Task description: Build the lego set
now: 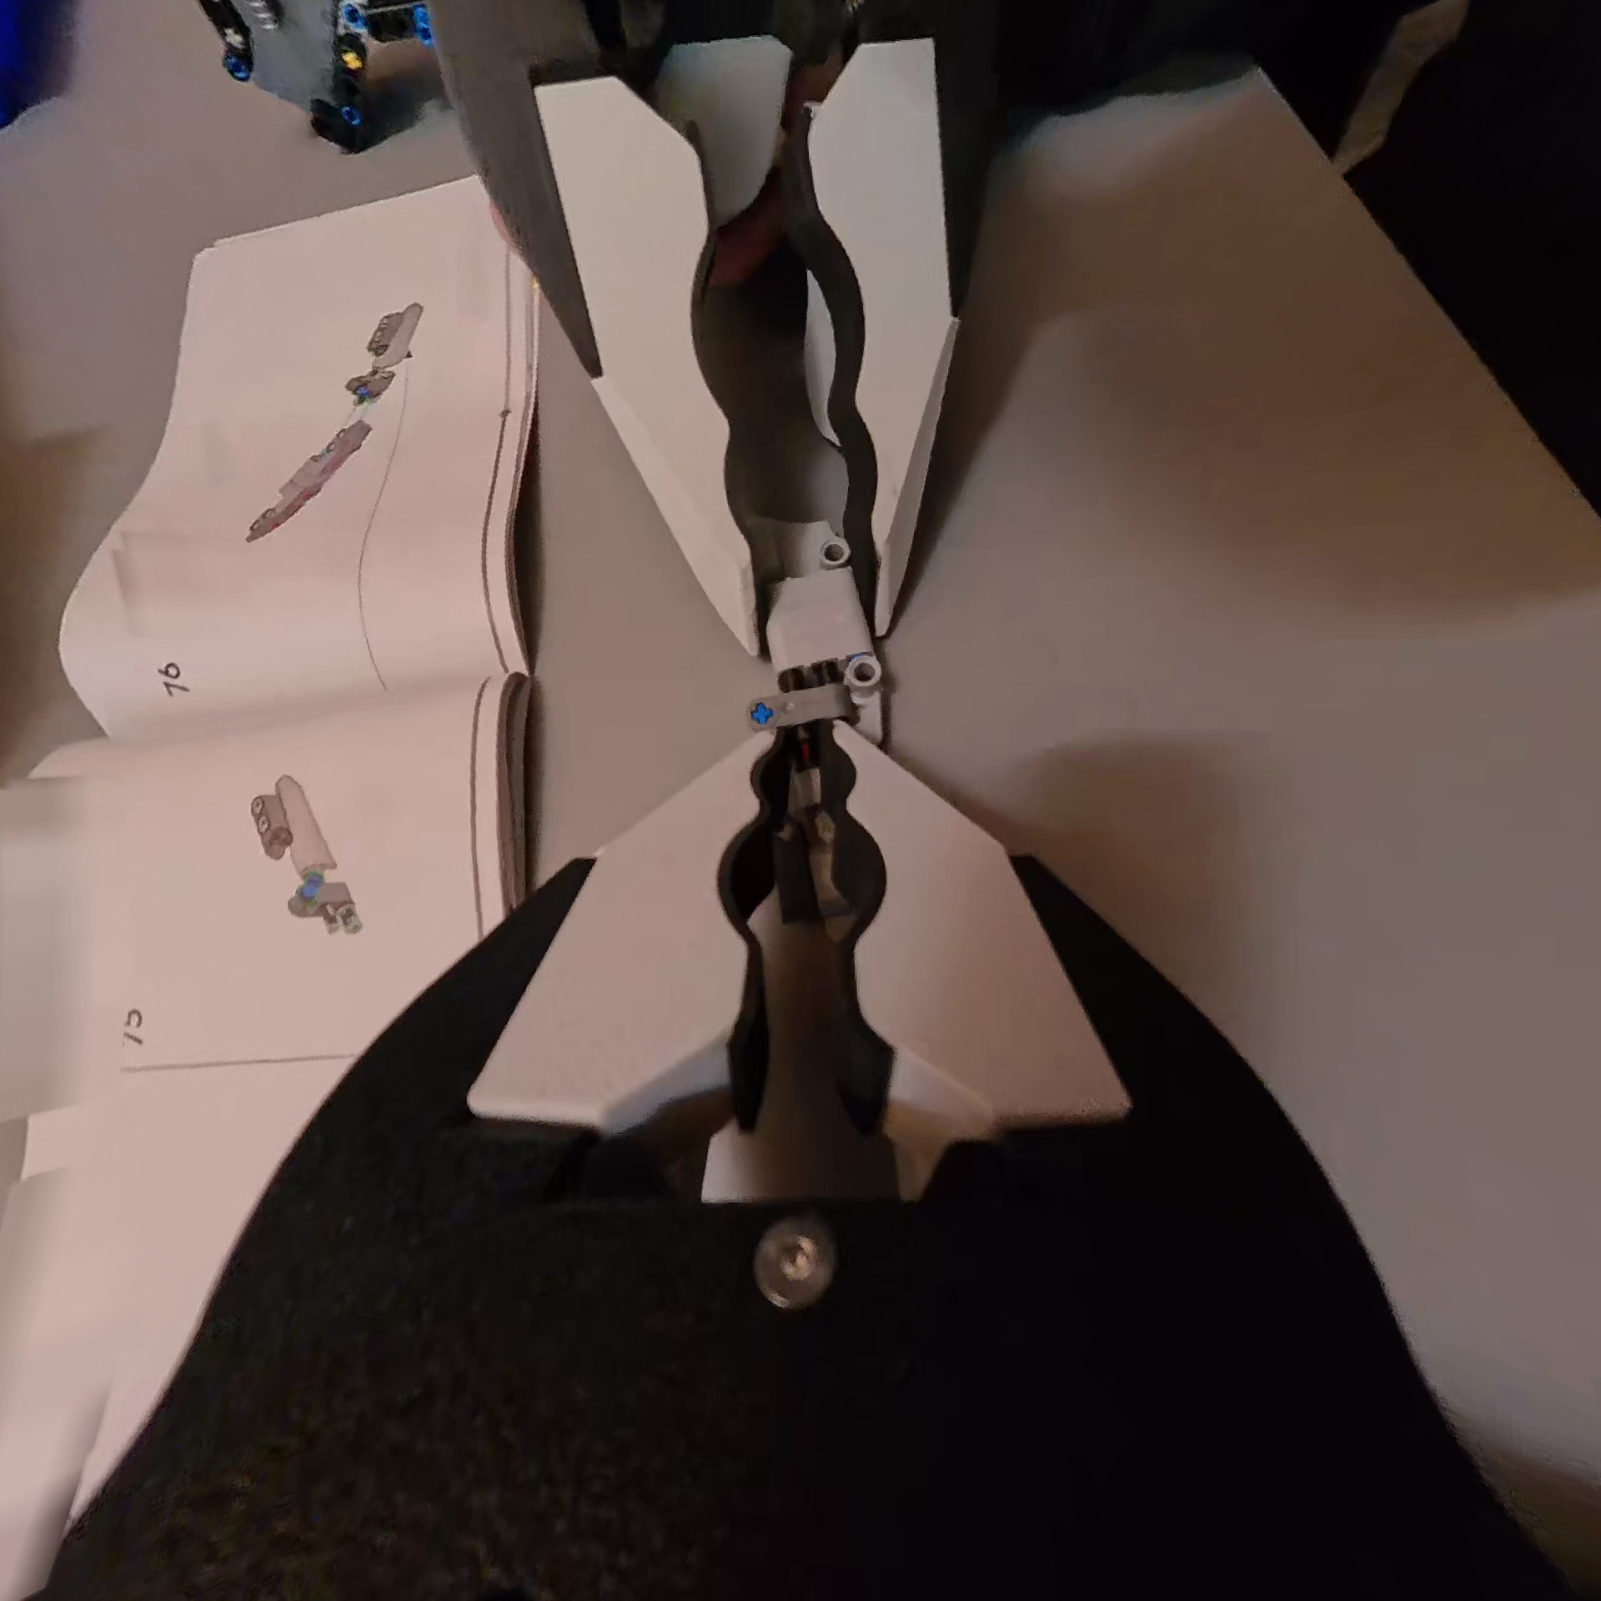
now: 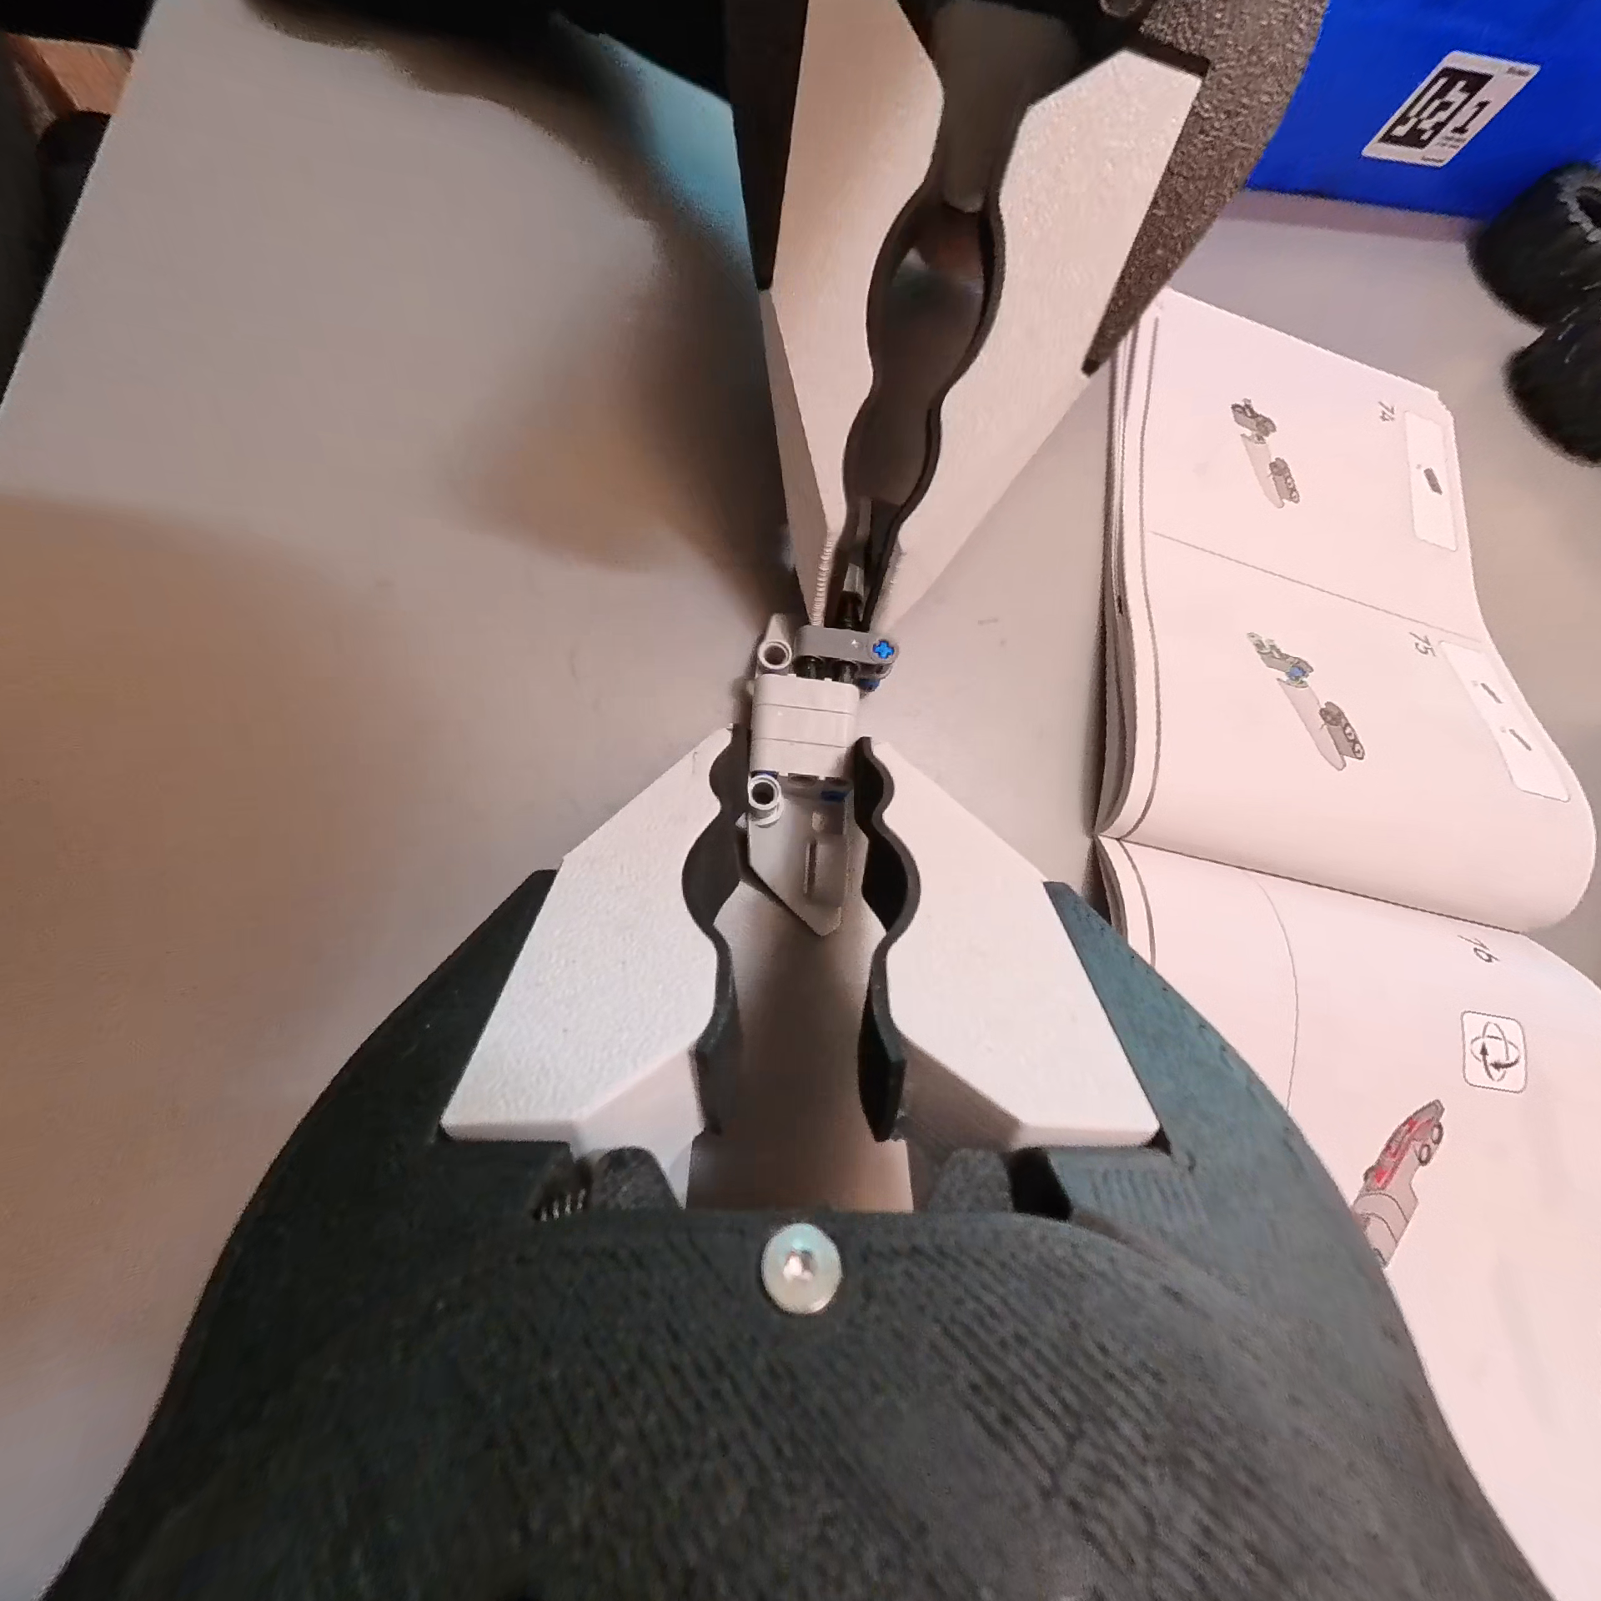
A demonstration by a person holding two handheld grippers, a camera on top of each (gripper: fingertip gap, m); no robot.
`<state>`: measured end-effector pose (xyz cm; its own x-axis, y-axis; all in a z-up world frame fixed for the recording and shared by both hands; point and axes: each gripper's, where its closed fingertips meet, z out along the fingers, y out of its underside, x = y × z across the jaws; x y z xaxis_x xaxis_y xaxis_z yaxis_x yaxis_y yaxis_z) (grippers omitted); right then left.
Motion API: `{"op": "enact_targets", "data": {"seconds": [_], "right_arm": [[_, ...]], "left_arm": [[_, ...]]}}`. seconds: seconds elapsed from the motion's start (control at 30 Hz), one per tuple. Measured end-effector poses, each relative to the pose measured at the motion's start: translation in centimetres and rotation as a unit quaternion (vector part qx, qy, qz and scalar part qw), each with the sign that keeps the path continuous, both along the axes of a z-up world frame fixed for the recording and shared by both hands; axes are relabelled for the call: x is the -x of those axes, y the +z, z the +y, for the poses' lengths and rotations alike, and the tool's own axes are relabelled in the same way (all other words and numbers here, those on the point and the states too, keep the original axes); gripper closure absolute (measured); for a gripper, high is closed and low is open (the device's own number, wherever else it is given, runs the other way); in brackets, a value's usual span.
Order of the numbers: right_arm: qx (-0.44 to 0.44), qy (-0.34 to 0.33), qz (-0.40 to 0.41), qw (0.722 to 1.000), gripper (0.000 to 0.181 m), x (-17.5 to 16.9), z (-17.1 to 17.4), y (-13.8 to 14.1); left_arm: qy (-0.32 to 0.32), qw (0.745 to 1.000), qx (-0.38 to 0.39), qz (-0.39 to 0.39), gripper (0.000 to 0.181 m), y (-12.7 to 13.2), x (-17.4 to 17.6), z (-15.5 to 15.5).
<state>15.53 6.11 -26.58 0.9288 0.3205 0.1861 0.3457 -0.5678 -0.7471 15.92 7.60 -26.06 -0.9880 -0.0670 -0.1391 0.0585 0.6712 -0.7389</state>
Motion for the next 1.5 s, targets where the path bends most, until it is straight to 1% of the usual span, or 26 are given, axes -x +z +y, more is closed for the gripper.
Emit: {"op": "enact_targets", "data": {"seconds": [0.03,0.17,0.27,0.33,0.43,0.57,0.67,0.7,0.73,0.93,1.03,1.07,1.13,1.23,1.37,1.43,1.5], "right_arm": [[0.0,0.001,0.0,1.0,0.159,0.0,0.0,0.0],[-0.001,0.002,-0.004,1.0,0.159,0.0,0.0,0.0],[0.0,0.002,-0.002,1.0,0.159,0.0,0.0,0.0],[0.0,0.002,-0.001,1.0,0.159,0.0,0.0,0.0],[-0.001,0.0,-0.002,1.0,0.159,0.0,0.0,0.0],[-0.012,-0.012,-0.015,1.0,0.159,-0.4,0.2,0.2],[-0.035,-0.015,-0.025,0.999,0.154,-0.5,0.2,0.8],[-0.037,-0.015,-0.019,0.999,0.155,-0.4,0.1,0.9],[-0.03,-0.01,-0.012,0.999,0.16,-0.3,0.0,0.8],[-0.023,-0.008,-0.017,1.0,0.159,-0.2,0.1,0.5],[-0.023,-0.008,-0.018,1.0,0.159,-0.2,0.1,0.5],[-0.023,-0.008,-0.018,1.0,0.159,-0.2,0.1,0.5],[-0.023,-0.008,-0.018,1.0,0.159,-0.2,0.1,0.5],[-0.023,-0.008,-0.017,1.0,0.159,-0.2,0.1,0.5],[-0.021,-0.008,-0.013,1.0,0.159,-0.2,0.1,0.5],[-0.02,-0.009,-0.012,1.0,0.158,-0.2,0.2,0.4],[-0.02,-0.009,-0.013,1.0,0.158,-0.3,0.3,0.4]], "left_arm": [[-0.007,1.0,-0.005,0.005,0.179,0.0,0.0,0.0],[-0.02,0.999,-0.017,0.02,0.18,0.0,0.0,-0.1],[-0.036,0.998,-0.055,0.011,0.18,0.0,-0.1,-0.1],[-0.044,0.996,-0.062,0.035,0.18,0.0,-0.1,-0.1],[-0.048,0.996,-0.028,0.073,0.179,0.0,-0.1,-0.1],[-0.006,0.998,0.011,0.068,0.178,0.0,-0.3,0.2],[0.008,0.996,0.025,0.081,0.178,0.0,-0.1,0.1],[0.01,0.996,0.029,0.082,0.178,0.0,-0.1,0.1],[0.011,0.996,0.03,0.08,0.178,0.0,0.0,0.0],[0.009,0.998,0.028,0.048,0.173,0.5,0.2,0.6],[0.016,0.999,0.012,0.035,0.172,0.9,0.2,1.9],[0.023,0.999,0.01,0.037,0.169,1.1,0.2,2.3],[0.035,0.998,0.013,0.056,0.165,1.1,0.7,3.2],[0.058,0.997,0.024,0.054,0.164,0.9,0.8,4.5],[0.063,0.996,0.047,0.033,0.159,0.6,1.3,4.5],[0.072,0.997,0.039,0.007,0.157,0.4,0.8,4.3],[0.07,0.997,0.027,0.008,0.157,0.1,0.8,4.0]]}}
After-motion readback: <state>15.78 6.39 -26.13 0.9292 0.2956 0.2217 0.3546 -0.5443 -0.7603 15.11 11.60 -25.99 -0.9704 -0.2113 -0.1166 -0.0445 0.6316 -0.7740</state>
